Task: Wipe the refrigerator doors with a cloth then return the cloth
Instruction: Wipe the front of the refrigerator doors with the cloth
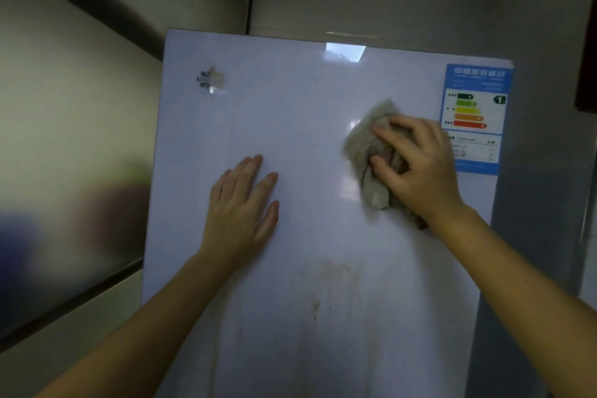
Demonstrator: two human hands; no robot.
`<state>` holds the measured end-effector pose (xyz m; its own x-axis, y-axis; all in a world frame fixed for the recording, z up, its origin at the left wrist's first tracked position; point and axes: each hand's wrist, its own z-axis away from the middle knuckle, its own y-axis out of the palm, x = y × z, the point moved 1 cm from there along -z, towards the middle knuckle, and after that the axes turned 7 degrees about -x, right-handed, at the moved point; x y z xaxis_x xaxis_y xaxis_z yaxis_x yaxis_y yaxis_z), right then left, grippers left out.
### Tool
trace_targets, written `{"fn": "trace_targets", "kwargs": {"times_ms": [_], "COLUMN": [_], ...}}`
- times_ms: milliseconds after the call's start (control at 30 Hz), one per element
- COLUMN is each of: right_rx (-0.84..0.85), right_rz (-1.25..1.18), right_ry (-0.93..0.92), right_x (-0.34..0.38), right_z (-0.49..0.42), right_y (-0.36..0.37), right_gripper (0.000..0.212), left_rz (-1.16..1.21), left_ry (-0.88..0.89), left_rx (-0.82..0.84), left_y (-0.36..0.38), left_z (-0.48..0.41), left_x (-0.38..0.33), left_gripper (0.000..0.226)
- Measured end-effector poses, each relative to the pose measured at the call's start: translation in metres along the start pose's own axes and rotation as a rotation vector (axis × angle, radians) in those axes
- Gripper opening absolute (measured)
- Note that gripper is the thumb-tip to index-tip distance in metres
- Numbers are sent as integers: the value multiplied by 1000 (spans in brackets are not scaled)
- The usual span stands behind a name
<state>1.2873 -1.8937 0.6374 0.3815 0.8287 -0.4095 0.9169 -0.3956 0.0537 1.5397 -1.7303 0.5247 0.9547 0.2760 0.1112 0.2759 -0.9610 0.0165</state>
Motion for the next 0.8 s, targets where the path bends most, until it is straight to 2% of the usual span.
{"fn": "trace_targets", "kwargs": {"times_ms": [67, 100, 133, 233, 267, 300, 400, 467, 533, 633, 667, 700, 733, 800], "right_rx": [-33, -23, 3, 149, 180, 165, 8, -38, -6, 144, 170, 158, 114, 8], "right_rz": [4, -1, -15, -55, -49, -44, -38, -30, -41, -76, -65, -53, -42, -29], "right_ry": [84, 65, -2, -402, -462, -428, -57, 59, -8, -434, -521, -514, -427, -162], "right_x": [-4, -2, 2, 10, 7, 2, -14, -14, -4, 8, 6, 2, -3, -12], "right_z": [-13, -15, -14, -4, -7, -13, -40, -50, -48, -38, -42, -49, -58, -76], "right_y": [3, 6, 9, 14, 14, 14, 13, 15, 21, 28, 28, 29, 28, 27], "right_gripper": [44, 45, 45, 41, 40, 40, 44, 45, 46, 40, 38, 38, 39, 42], "left_rz": [3, 1, -1, -7, -9, -10, 2, 7, 11, 2, -1, -3, -3, -4], "left_ry": [-6, -9, -14, -24, -21, -20, -26, -32, -39, -38, -32, -29, -27, -26], "left_rx": [2, 7, 15, 29, 26, 23, 15, 9, 5, 2, -1, -4, -3, -6], "left_y": [3, 4, 5, 7, 8, 8, 11, 13, 14, 13, 13, 13, 14, 15], "left_z": [3, 4, 5, 7, 7, 7, 7, 8, 8, 9, 9, 9, 8, 9], "left_x": [0, 0, 0, 0, 0, 0, 0, -2, -2, -3, -3, -2, -2, -1], "left_gripper": [48, 49, 50, 53, 53, 53, 53, 53, 53, 54, 54, 54, 54, 54]}}
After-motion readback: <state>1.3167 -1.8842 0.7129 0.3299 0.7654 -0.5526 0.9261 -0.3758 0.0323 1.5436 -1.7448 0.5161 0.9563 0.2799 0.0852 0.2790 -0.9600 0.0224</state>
